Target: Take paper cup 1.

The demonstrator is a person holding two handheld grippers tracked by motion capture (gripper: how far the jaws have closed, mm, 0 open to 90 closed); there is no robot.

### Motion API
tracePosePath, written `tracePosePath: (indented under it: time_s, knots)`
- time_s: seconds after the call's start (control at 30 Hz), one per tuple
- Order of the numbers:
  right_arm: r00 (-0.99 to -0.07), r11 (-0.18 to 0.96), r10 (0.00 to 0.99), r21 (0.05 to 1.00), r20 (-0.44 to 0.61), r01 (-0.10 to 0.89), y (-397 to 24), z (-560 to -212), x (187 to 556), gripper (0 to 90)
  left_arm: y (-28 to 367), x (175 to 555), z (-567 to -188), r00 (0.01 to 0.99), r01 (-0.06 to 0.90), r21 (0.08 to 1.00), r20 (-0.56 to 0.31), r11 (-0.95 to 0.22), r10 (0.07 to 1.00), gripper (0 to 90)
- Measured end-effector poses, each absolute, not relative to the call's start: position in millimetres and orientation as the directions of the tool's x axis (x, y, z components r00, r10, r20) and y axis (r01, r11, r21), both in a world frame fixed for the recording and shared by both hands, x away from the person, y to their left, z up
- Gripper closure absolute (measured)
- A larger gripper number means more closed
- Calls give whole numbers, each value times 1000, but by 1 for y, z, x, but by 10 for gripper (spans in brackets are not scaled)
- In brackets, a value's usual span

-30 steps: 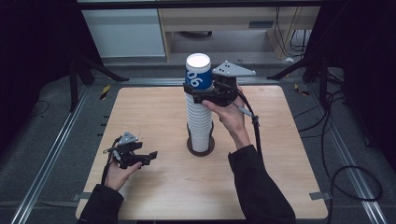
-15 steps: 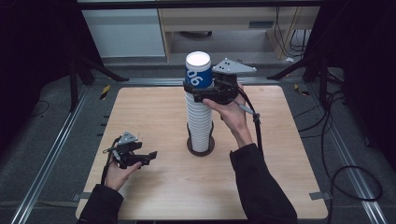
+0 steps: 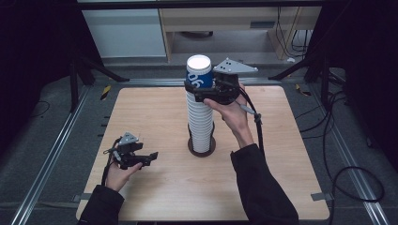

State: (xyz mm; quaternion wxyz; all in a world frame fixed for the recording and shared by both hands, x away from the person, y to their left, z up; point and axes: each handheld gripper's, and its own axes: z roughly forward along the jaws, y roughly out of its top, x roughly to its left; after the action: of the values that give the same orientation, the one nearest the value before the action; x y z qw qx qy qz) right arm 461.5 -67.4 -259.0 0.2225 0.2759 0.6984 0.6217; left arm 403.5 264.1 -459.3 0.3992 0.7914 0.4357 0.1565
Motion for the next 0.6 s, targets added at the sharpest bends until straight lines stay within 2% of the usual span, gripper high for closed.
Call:
tracePosePath:
  time_s: [0.6]
  knots:
    - [-753,60,658,996,16,73,-69,-230,459,213,265,404,-459,568,571,766,-108,-296,816,182]
